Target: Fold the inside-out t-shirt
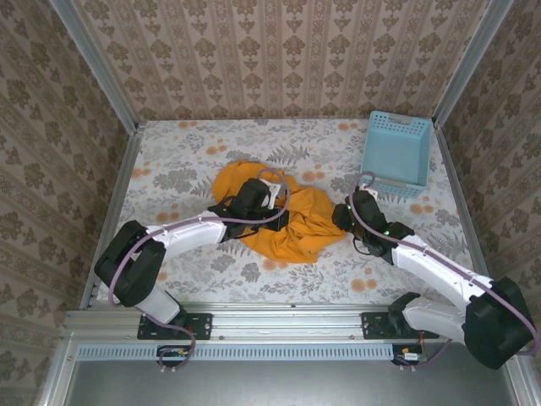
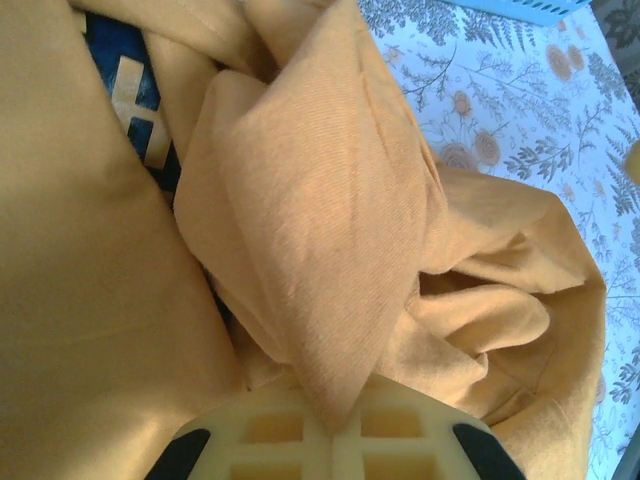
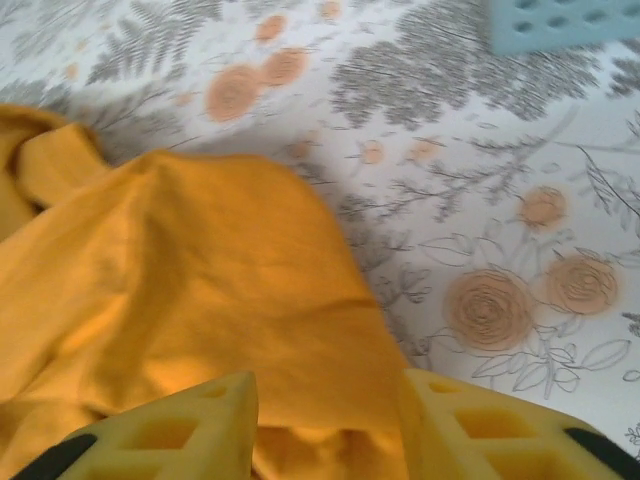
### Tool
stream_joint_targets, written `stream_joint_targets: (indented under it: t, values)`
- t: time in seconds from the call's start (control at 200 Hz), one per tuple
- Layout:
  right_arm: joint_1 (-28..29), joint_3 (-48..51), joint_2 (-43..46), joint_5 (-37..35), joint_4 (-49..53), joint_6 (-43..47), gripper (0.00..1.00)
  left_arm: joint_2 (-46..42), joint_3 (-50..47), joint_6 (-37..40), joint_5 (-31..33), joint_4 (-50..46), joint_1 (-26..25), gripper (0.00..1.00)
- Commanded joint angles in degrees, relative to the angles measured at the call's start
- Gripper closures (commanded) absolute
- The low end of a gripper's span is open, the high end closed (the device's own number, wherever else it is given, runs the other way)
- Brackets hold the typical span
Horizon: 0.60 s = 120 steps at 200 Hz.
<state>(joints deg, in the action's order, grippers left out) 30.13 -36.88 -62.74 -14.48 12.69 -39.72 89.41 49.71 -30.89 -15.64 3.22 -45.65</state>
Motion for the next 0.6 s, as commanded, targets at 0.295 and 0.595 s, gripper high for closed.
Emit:
stream_joint_targets:
  t: [0.295,0.595]
  values:
    - [8.1,-4.9,-13.3,10.4,-4.4,0.2,0.69,1.5,-1.0,1.2,-1.3,1.7,-0.1,1.00]
    - [7.1,-11.1,-24.6,6.2,-5.5,1.6,0.71,1.7,-1.4,2.0,-1.5,1.9,-1.4,1.00]
